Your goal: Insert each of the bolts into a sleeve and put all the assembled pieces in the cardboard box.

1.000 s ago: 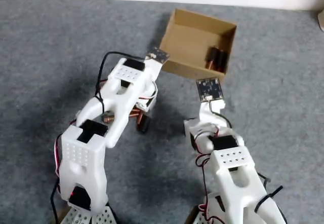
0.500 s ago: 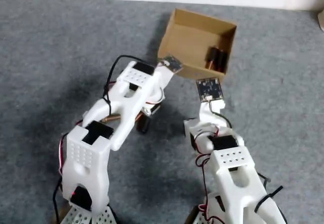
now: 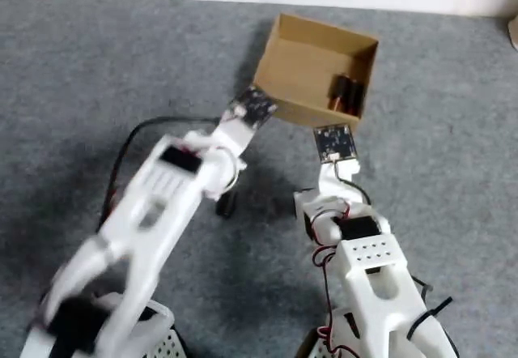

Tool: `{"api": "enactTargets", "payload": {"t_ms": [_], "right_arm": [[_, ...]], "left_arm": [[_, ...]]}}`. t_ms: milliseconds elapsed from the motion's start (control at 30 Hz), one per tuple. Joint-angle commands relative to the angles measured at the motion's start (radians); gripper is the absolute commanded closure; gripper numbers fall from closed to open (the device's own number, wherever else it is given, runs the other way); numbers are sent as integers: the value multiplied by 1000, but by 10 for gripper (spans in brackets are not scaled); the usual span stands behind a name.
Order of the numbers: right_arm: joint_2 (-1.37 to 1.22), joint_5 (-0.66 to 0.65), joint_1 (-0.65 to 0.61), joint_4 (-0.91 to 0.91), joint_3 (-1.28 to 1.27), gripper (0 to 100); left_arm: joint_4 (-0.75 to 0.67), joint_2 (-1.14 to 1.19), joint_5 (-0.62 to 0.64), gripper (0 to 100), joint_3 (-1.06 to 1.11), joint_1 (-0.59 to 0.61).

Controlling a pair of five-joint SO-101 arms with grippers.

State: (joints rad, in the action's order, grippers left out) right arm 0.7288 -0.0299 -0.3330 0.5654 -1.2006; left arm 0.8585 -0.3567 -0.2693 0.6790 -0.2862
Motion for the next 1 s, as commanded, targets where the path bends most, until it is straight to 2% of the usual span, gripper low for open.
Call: {"api": "enactTargets", "payload": {"t_ms": [0,167,300,533,600,733,833,900,967], "right_arm": [[33,-14,7,-38,4,995],[35,-14,5,-151,-22,995],[35,-14,-59,-277,-50,995],[65,-9,-237,-348,-50,995],[131,-6,-255,-348,-51,995],[346,-5,-255,-315,-131,995],[567,-11,-252,-312,-248,995],[717,-11,-252,-312,-326,995],[852,-12,-252,-308,-400,995]], "left_arm": [[-318,-417,-2,994,314,-31],[-557,-680,-2,993,533,-31],[-585,-774,34,993,521,-30],[-575,-780,508,993,343,22],[-569,-785,562,993,315,48],[-503,-786,526,993,328,91],[-509,-789,508,994,392,54],[-557,-789,537,994,420,35],[-585,-791,626,994,437,27]]}}
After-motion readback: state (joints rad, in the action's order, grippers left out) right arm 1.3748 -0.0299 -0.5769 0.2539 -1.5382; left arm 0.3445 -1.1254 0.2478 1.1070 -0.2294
